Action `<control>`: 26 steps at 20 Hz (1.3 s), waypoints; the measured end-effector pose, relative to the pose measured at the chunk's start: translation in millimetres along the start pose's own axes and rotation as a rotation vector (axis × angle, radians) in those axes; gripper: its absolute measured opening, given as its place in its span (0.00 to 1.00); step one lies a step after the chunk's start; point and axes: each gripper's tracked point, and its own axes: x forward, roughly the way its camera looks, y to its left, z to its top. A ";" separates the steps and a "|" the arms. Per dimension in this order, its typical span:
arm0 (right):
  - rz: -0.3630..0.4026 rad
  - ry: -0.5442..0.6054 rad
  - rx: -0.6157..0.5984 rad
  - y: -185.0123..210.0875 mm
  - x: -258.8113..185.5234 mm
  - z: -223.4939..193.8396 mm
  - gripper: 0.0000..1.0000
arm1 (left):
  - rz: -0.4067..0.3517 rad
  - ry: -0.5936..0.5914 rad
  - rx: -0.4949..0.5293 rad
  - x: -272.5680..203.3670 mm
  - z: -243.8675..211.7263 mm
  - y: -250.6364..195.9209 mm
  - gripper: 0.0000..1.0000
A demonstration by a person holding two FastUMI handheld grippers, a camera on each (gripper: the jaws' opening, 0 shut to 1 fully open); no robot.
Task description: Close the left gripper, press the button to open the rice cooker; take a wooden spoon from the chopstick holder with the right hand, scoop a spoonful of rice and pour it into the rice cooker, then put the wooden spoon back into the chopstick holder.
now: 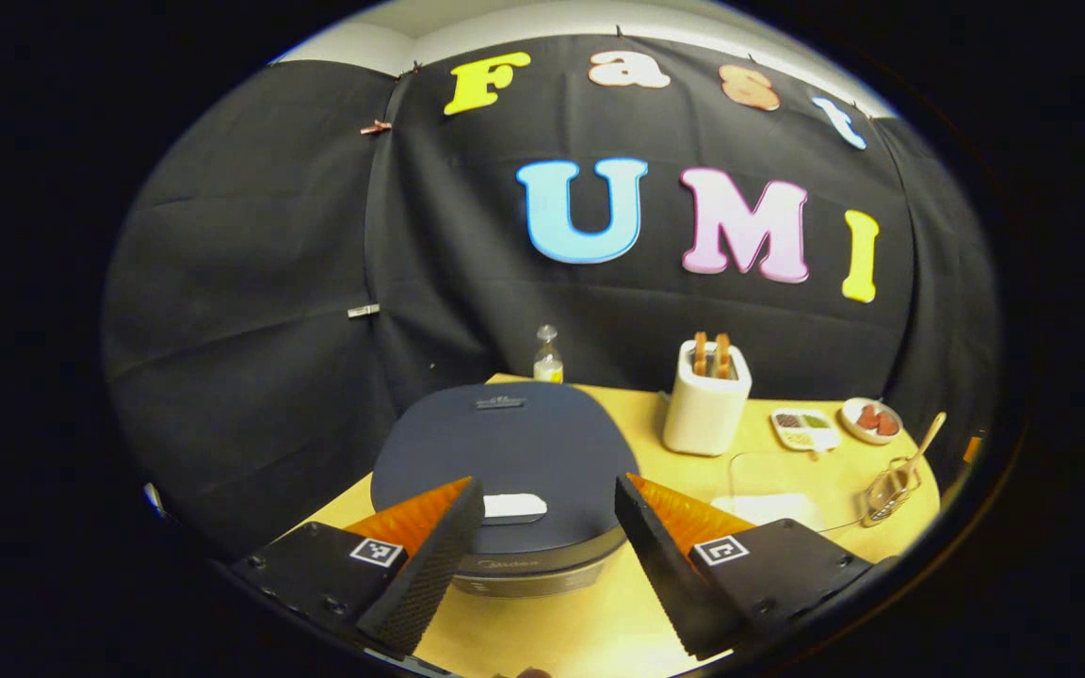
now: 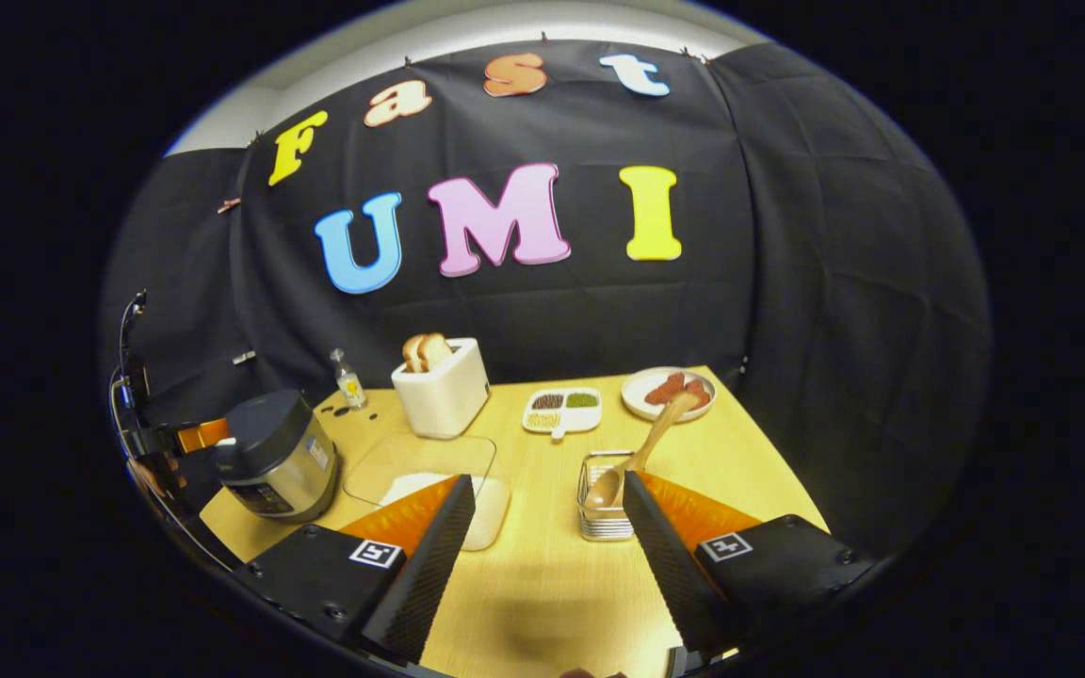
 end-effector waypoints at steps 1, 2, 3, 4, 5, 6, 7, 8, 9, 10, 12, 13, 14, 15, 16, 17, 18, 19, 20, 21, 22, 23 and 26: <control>-0.004 -0.026 -0.001 8.1 -5.9 8.7 0.98 | -0.028 -0.032 -0.019 -12.4 14.8 -5.7 0.96; 0.002 -0.050 0.004 18.8 -13.3 18.0 0.99 | -0.059 -0.070 -0.030 -26.3 31.8 -10.9 0.96; 0.003 -0.070 0.005 28.5 -20.7 26.5 0.98 | -0.086 -0.109 -0.027 -40.1 48.0 -14.4 0.96; 0.003 -0.101 -0.005 34.8 -29.5 37.2 0.98 | -0.116 -0.150 -0.010 -53.7 63.3 -16.6 0.96; -0.003 -0.139 -0.023 40.6 -38.2 48.9 0.98 | -0.140 -0.188 0.013 -68.9 74.4 -17.5 0.96; -0.010 -0.173 -0.041 45.1 -47.7 58.9 0.98 | -0.159 -0.219 0.039 -82.5 84.6 -17.9 0.96; -0.016 -0.205 -0.060 50.0 -58.5 67.1 0.98 | -0.178 -0.242 0.064 -96.0 89.9 -18.6 0.96; -0.026 -0.229 -0.079 54.4 -69.5 73.0 0.98 | -0.197 -0.263 0.078 -110.7 94.5 -21.1 1.00; -0.035 -0.246 -0.100 58.7 -80.6 75.6 0.98 | -0.218 -0.272 0.072 -125.2 96.3 -24.3 0.96; -0.046 -0.258 -0.115 61.8 -92.2 76.5 0.98 | -0.248 -0.267 0.052 -138.6 93.5 -30.1 0.96; -0.077 -0.255 -0.126 65.5 -112.7 67.2 0.98 | -0.291 -0.245 0.006 -161.2 83.1 -37.7 0.96; -0.090 -0.239 -0.119 66.5 -122.0 58.2 0.98 | -0.300 -0.235 -0.016 -169.0 79.2 -37.0 0.96; -0.094 -0.216 -0.109 69.7 -128.7 47.2 0.98 | -0.314 -0.227 -0.031 -176.4 75.0 -37.3 0.96; -0.098 -0.193 -0.104 72.9 -131.7 38.0 0.98 | -0.323 -0.223 -0.039 -181.7 71.3 -37.1 0.96; -0.104 -0.177 -0.102 73.8 -134.4 34.3 0.98 | -0.323 -0.222 -0.039 -185.1 69.0 -33.2 0.96; -0.108 -0.172 -0.105 72.8 -133.6 34.1 0.98 | -0.319 -0.221 -0.039 -185.9 66.8 -28.5 0.96; -0.109 -0.166 -0.103 73.2 -132.3 33.9 0.98 | -0.315 -0.214 -0.044 -186.7 64.5 -23.5 0.96; -0.106 -0.163 -0.095 75.0 -130.1 35.8 0.98 | -0.312 -0.205 -0.052 -186.9 62.0 -20.2 0.96; -0.106 -0.162 -0.093 76.9 -126.9 38.8 0.98 | -0.308 -0.203 -0.062 -187.7 62.7 -15.2 0.95; -0.111 -0.173 -0.091 76.1 -125.3 45.9 0.98 | -0.305 -0.202 -0.070 -186.9 64.1 -11.3 0.95; -0.112 -0.189 -0.084 77.2 -123.9 53.0 0.99 | -0.302 -0.202 -0.070 -186.5 64.9 -8.8 0.95; -0.108 -0.201 -0.076 80.9 -123.3 58.0 0.98 | -0.301 -0.199 -0.069 -184.7 64.0 -5.7 0.95; -0.099 -0.207 -0.071 88.3 -119.4 61.7 0.98 | -0.324 -0.197 -0.085 -186.8 66.5 -8.2 0.95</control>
